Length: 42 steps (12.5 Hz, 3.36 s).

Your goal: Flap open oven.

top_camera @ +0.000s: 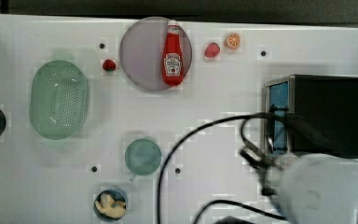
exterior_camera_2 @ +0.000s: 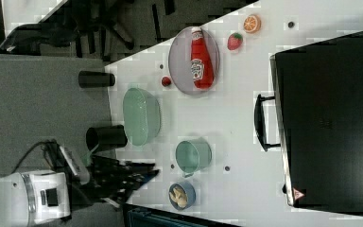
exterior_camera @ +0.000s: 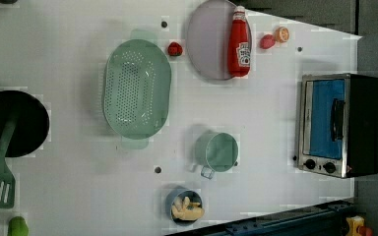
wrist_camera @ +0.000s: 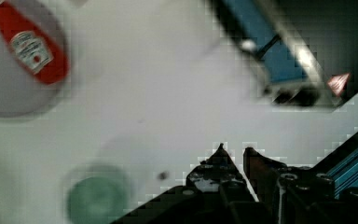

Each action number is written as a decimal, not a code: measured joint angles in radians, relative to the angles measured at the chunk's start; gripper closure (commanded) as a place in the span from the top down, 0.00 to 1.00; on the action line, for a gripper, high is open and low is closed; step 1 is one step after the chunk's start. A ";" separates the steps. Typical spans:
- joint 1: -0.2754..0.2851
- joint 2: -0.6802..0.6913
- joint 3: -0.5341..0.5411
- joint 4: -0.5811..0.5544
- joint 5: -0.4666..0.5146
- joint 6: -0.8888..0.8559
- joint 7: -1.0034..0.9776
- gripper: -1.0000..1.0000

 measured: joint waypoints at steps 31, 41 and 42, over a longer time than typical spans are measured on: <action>-0.002 0.550 -0.186 -0.193 -0.220 0.752 -0.637 0.18; 0.130 0.628 -0.037 -0.275 -0.611 0.742 -0.139 0.18; 0.140 0.656 -0.014 -0.275 -0.623 0.738 -0.084 0.18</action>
